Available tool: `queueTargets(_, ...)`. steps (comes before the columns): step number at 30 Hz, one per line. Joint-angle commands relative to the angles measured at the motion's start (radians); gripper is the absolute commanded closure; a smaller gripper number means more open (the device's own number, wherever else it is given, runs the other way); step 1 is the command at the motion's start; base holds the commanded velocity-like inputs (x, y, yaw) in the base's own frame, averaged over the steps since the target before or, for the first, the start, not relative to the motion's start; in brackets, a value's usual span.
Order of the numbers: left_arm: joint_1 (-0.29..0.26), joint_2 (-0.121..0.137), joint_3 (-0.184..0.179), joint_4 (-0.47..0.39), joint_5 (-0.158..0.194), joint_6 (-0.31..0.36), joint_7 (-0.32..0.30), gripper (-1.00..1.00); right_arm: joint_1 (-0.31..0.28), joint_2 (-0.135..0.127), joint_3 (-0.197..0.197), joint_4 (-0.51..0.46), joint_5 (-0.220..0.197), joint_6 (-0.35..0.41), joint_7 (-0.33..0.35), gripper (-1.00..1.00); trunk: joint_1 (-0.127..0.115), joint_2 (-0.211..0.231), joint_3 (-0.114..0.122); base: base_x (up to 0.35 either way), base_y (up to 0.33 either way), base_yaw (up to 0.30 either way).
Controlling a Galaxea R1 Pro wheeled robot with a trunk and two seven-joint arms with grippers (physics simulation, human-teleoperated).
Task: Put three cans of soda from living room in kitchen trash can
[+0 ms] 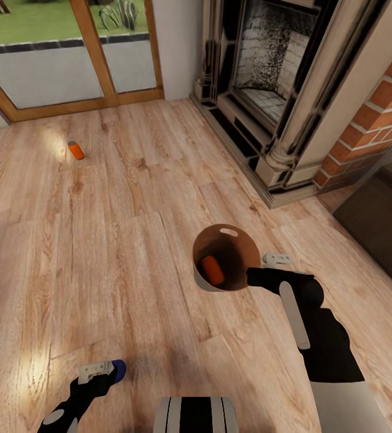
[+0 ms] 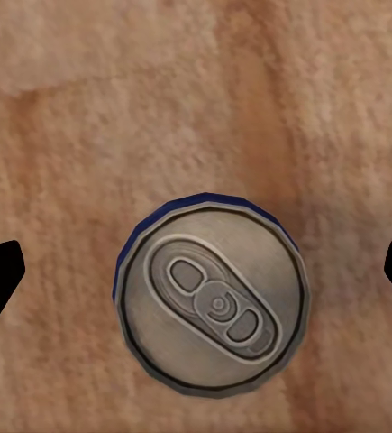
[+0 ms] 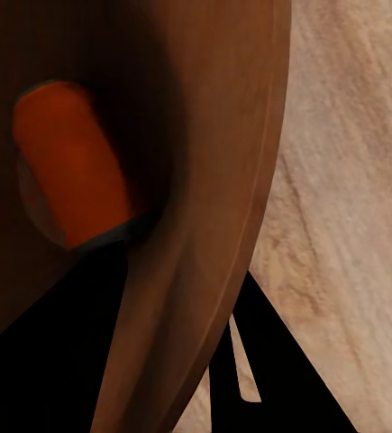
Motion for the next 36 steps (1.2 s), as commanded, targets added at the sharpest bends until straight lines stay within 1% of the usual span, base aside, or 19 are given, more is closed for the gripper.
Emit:
queueTargets(1,0.0,0.0,0.0,0.0,0.0,0.0,0.0,-1.0,0.0,0.0,0.001,-0.001,-0.021,-0.001,0.0,1.0,0.0,0.0,0.0,0.0,0.0,0.0)
queueTargets(7,0.0,0.0,0.0,0.0,0.0,0.0,0.0,-1.0,0.0,0.0,0.0,-0.001,-0.025,-0.001,0.0,1.0,0.0,0.0,0.0,0.0,0.0,0.0)
queueTargets(13,0.0,0.0,0.0,0.0,0.0,0.0,0.0,-1.0,0.0,0.0,0.001,-0.001,-0.025,-0.001,0.0,1.0,0.023,-0.042,-0.019,0.0,0.0,0.0)
queueTargets(23,0.0,0.0,0.0,0.0,-0.001,0.001,0.0,-1.0,0.0,0.0,0.001,-0.001,-0.025,-0.001,0.0,1.0,0.023,-0.042,-0.019,0.0,0.0,0.0)
queueTargets(30,0.0,0.0,0.0,0.0,-0.001,0.001,0.0,-1.0,0.0,0.0,0.001,-0.001,-0.025,-0.002,0.0,1.0,0.05,-0.091,-0.041,0.0,0.0,0.0)
queueTargets(36,0.0,0.0,-0.001,0.0,-0.001,0.001,0.0,-1.0,0.0,0.0,0.001,-0.001,-0.025,-0.001,0.0,1.0,0.05,-0.091,-0.041,0.0,0.0,0.0)
